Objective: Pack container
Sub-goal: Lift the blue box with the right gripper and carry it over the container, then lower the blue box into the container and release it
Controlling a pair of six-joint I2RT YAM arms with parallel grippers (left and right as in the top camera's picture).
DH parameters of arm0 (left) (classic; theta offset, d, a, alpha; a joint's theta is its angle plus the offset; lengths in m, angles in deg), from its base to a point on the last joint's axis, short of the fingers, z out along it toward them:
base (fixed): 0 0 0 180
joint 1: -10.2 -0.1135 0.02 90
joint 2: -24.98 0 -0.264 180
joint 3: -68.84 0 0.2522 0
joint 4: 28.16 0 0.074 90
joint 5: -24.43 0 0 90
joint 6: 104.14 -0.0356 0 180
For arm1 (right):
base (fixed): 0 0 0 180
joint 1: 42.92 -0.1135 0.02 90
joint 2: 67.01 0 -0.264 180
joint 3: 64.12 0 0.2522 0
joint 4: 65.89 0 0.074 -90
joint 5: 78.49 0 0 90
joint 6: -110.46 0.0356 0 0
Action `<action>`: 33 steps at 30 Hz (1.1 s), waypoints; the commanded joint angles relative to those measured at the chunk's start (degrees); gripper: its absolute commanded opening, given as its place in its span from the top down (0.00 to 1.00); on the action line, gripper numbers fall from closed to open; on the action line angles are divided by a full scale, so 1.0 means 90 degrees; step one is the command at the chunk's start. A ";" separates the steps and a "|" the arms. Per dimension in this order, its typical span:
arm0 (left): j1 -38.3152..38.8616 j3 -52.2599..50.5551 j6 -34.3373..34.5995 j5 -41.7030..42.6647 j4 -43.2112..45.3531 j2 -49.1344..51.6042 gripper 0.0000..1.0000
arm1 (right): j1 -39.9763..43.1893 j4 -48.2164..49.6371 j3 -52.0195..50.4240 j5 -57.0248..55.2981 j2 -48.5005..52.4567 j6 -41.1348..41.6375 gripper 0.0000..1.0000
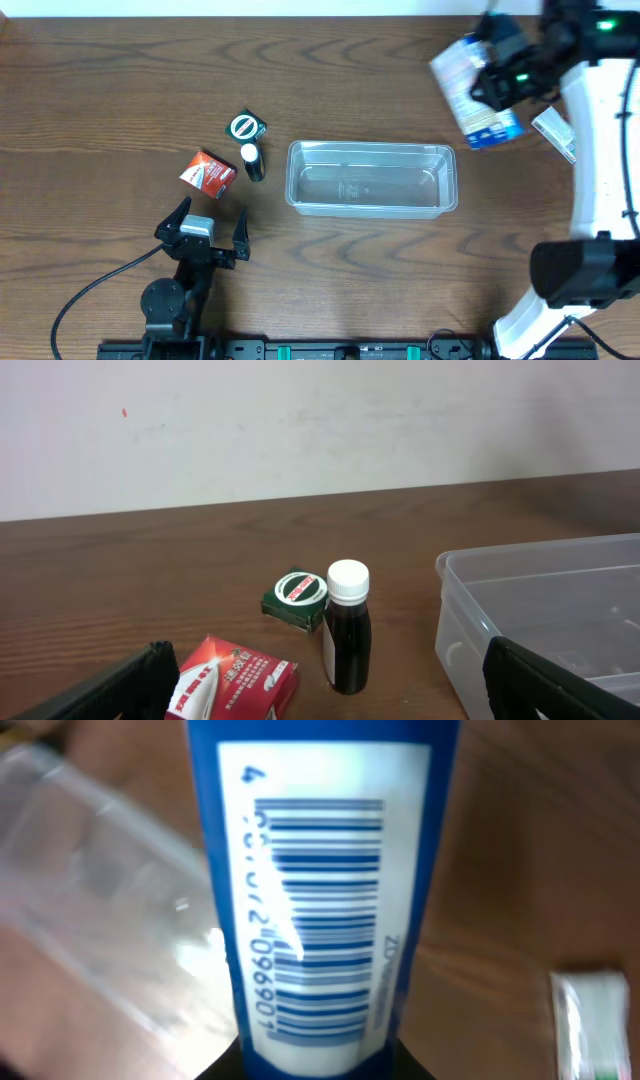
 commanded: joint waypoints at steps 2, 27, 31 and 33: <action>-0.0032 -0.0112 -0.0085 0.0041 -0.0214 -0.0039 0.02 | -0.0843 -0.0282 0.0194 -0.0143 -0.0316 -0.0867 0.83; -0.0032 -0.0112 -0.0085 0.0041 -0.0214 -0.0039 0.02 | -0.3342 0.0347 -0.1676 -0.3296 -0.0313 -0.1520 0.88; -0.0032 -0.0112 -0.0085 0.0041 -0.0214 -0.0039 0.02 | -0.3342 0.0648 -0.2013 -0.3228 -0.0313 -0.1574 0.91; -0.0032 -0.0112 -0.0085 0.0041 -0.0214 -0.0039 0.02 | -0.3342 0.0763 -0.2108 -0.3077 -0.0313 -0.1702 0.94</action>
